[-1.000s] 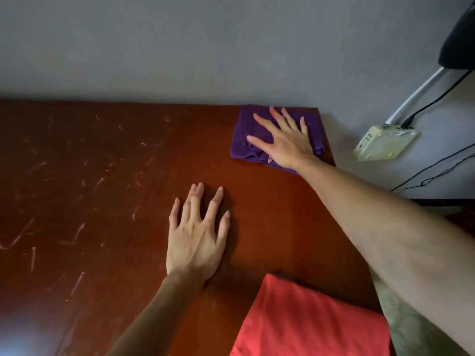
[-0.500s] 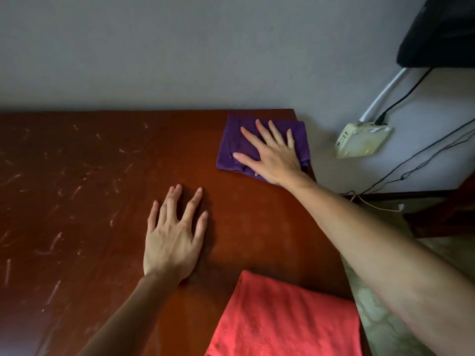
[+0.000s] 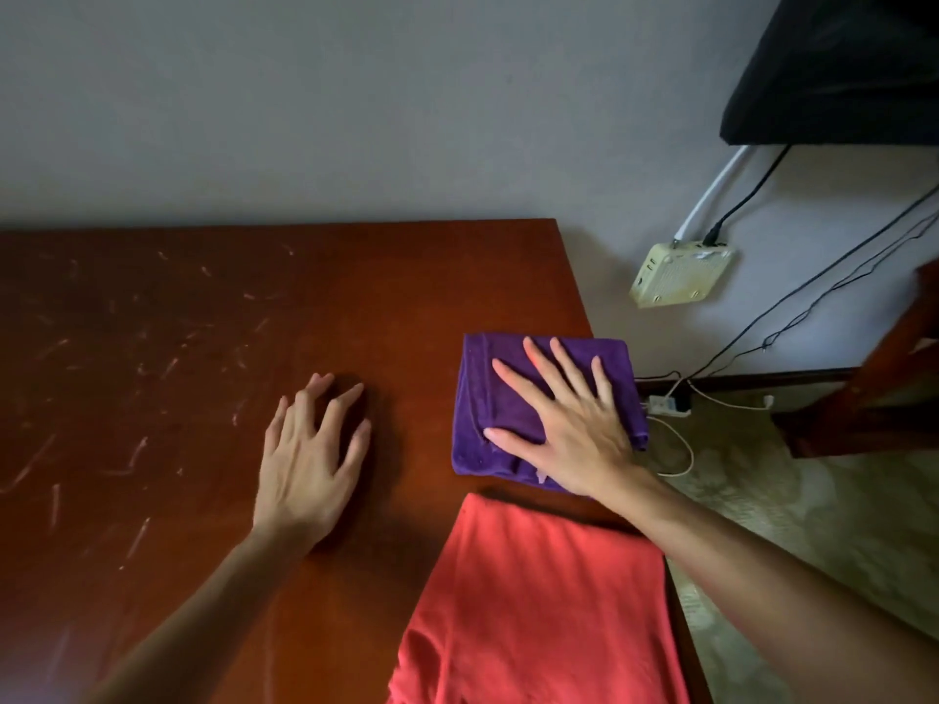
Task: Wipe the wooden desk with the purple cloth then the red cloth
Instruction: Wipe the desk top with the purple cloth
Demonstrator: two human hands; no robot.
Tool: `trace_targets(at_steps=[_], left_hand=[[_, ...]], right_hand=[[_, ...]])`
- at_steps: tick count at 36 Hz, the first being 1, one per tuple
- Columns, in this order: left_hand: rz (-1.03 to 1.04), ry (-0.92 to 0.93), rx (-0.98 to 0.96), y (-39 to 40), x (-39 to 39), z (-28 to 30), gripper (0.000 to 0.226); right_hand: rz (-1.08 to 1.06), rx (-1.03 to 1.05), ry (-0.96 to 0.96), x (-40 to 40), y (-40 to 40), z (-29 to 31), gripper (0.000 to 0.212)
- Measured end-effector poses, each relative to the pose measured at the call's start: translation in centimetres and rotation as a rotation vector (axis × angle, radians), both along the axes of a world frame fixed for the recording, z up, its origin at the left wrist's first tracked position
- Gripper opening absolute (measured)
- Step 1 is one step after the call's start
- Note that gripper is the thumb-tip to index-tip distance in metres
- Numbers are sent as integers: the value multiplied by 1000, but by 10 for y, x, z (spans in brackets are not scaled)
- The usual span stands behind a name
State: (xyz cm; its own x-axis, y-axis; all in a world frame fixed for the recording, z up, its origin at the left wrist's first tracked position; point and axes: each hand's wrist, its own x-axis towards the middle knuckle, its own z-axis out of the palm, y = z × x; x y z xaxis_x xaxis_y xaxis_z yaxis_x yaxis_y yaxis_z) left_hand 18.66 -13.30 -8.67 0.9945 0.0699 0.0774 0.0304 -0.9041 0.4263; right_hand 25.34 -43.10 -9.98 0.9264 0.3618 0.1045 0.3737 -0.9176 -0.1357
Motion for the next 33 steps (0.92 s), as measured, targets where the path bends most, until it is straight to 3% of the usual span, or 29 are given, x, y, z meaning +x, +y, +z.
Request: trace_targets(at_steps=[5,13,18,25,33], left_hand=[[-62,49,79,25,-15,-6,56],[-62,54,150,25,-11,-9,55],[-60,35,149,20,-10,-9,52],[-75,19,159,22,-10,-11,51],[-82,-2,106,23,-8,-9,58]], right_hand=[[18,-16,66,55,7,8,82],[-164,20,143,194,50,16,78],[-214,10,148,241,68,21,82],[-227,-7,155,221,83,20,83],[-169,-4,90,126,146,9,75]])
